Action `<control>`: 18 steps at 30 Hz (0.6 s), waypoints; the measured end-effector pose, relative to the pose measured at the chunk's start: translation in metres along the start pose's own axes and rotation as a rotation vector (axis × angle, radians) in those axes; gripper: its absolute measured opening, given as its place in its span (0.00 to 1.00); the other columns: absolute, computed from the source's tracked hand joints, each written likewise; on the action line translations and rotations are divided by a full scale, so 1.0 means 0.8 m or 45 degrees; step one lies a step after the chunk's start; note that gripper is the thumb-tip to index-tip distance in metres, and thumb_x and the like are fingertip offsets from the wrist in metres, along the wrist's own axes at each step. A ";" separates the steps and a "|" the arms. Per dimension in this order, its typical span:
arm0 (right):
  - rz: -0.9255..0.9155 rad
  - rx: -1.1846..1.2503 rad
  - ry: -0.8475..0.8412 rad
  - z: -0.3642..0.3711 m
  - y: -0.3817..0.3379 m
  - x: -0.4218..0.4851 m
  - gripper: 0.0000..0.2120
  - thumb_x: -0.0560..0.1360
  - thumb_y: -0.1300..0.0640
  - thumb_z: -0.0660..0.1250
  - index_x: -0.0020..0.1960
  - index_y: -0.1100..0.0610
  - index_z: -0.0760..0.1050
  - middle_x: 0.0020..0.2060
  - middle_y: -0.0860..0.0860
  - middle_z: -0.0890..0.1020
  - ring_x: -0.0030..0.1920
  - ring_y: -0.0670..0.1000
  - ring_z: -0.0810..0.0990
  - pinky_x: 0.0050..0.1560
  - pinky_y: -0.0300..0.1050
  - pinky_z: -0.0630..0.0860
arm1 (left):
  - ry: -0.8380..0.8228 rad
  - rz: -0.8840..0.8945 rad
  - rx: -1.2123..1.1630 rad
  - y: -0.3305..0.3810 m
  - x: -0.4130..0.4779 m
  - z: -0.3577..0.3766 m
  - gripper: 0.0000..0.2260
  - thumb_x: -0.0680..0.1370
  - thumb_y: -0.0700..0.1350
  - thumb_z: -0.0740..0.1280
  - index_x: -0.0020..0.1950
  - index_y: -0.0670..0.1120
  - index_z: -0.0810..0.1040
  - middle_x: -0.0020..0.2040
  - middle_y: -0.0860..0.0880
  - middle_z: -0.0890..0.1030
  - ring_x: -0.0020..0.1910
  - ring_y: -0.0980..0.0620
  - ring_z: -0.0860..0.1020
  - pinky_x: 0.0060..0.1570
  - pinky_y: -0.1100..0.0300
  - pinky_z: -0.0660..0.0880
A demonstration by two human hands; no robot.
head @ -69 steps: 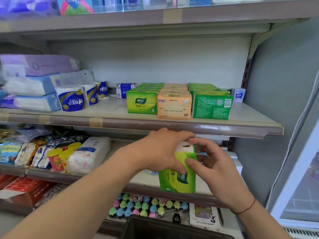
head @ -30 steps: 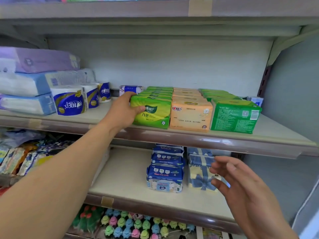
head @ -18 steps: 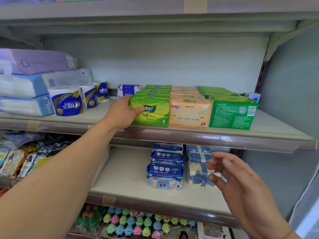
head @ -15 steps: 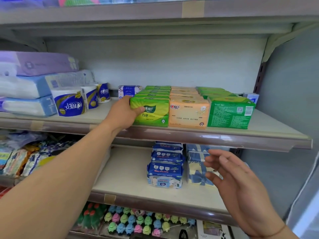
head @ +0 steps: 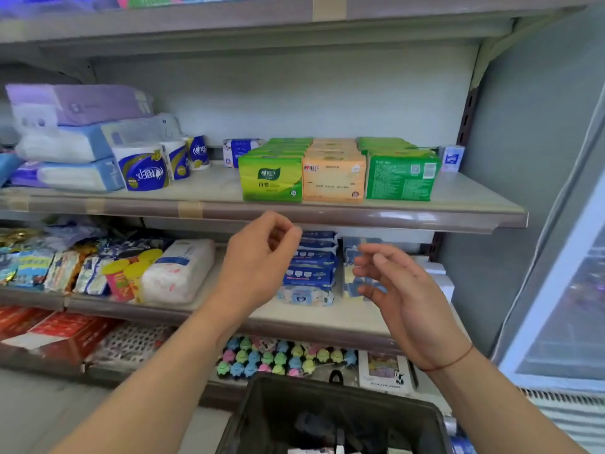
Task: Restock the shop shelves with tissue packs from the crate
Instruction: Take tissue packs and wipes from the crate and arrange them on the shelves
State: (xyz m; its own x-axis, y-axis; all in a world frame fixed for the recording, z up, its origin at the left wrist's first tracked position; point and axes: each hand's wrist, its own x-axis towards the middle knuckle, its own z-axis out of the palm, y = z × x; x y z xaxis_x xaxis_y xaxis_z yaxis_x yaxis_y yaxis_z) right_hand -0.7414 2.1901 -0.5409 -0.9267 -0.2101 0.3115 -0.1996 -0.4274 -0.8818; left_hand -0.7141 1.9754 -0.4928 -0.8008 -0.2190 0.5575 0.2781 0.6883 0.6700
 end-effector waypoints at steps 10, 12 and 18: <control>0.298 -0.161 0.116 -0.062 0.073 -0.078 0.09 0.82 0.60 0.64 0.55 0.57 0.83 0.46 0.55 0.82 0.49 0.55 0.80 0.43 0.46 0.76 | -0.154 -0.171 -0.168 -0.036 -0.153 0.083 0.03 0.81 0.52 0.67 0.48 0.55 0.78 0.42 0.56 0.80 0.38 0.61 0.75 0.38 0.71 0.68; 0.361 -0.265 0.115 -0.068 0.100 -0.094 0.09 0.82 0.60 0.64 0.54 0.56 0.83 0.45 0.53 0.84 0.47 0.52 0.81 0.42 0.45 0.76 | -0.189 -0.215 -0.160 -0.057 -0.185 0.101 0.03 0.81 0.51 0.68 0.48 0.55 0.79 0.42 0.56 0.80 0.38 0.61 0.75 0.39 0.71 0.68; 0.637 -0.655 0.099 -0.107 0.184 -0.148 0.08 0.82 0.57 0.65 0.54 0.54 0.83 0.47 0.52 0.86 0.49 0.50 0.83 0.47 0.45 0.80 | -0.447 -0.391 -0.038 -0.126 -0.272 0.148 0.05 0.82 0.50 0.66 0.50 0.51 0.79 0.43 0.56 0.80 0.43 0.60 0.77 0.44 0.65 0.72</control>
State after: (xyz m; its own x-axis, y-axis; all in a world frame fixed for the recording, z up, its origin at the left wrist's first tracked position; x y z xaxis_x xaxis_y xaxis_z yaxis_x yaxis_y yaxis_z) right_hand -0.6884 2.2276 -0.7377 -0.9625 -0.2008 -0.1826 0.1480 0.1756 -0.9733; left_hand -0.6309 2.0355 -0.7396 -0.9781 -0.1584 0.1348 0.0112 0.6069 0.7947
